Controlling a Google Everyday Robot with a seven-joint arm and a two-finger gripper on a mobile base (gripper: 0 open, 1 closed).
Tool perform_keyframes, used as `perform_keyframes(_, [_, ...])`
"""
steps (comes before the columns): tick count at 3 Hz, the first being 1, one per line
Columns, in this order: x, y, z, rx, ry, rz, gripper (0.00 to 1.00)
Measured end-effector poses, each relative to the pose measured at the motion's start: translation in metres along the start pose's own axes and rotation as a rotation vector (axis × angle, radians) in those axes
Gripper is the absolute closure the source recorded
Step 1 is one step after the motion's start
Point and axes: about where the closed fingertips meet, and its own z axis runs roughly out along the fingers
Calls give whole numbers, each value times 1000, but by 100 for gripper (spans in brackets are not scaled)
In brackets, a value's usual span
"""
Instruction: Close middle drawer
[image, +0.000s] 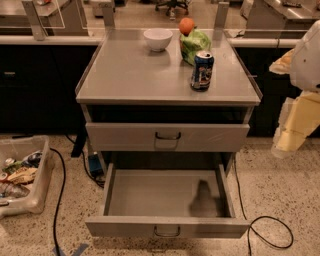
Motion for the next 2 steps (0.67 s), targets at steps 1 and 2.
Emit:
perform_keyframes(1, [0,0,0,0,0,0,0])
perform_keyframes(2, [3,19,19,-10,-29,-7,0])
